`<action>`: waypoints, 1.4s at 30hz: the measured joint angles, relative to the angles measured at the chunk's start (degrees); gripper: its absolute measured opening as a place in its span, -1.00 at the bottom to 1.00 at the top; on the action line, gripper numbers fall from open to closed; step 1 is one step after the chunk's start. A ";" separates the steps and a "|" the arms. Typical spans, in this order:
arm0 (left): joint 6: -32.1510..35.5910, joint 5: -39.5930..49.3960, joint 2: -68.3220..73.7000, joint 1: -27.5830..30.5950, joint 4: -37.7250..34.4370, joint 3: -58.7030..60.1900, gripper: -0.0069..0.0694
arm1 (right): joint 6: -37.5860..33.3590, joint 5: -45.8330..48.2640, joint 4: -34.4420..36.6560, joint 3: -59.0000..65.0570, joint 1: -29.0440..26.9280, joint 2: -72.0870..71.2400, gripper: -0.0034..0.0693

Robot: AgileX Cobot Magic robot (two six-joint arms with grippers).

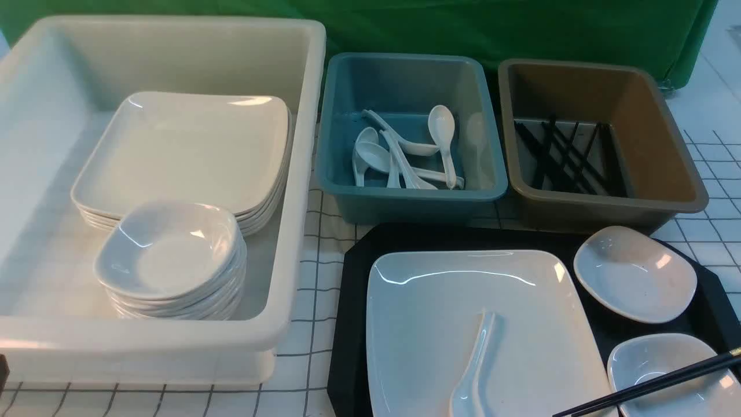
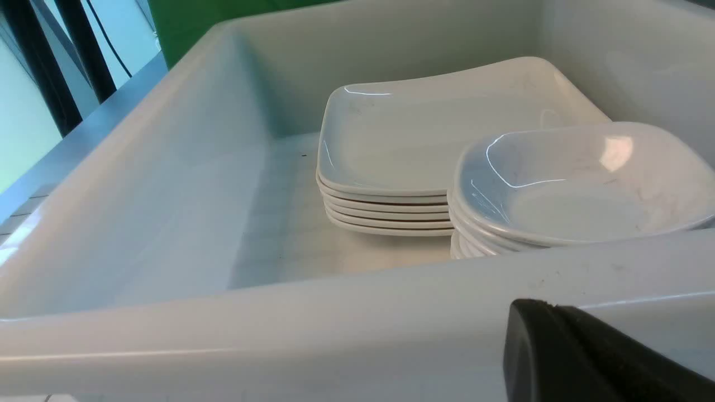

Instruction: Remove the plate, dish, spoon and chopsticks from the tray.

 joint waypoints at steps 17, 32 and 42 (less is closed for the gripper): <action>0.00 0.00 0.00 0.00 0.34 0.00 -0.76 | 0.00 0.00 0.00 0.00 0.00 0.00 -0.24; -10.78 -27.48 0.00 0.00 -20.21 0.00 -0.76 | 0.00 0.00 0.00 0.00 0.00 0.00 -0.24; -26.87 -44.36 -0.05 0.00 -19.17 -2.46 -0.76 | 27.76 -22.16 12.40 0.10 0.15 0.00 -0.24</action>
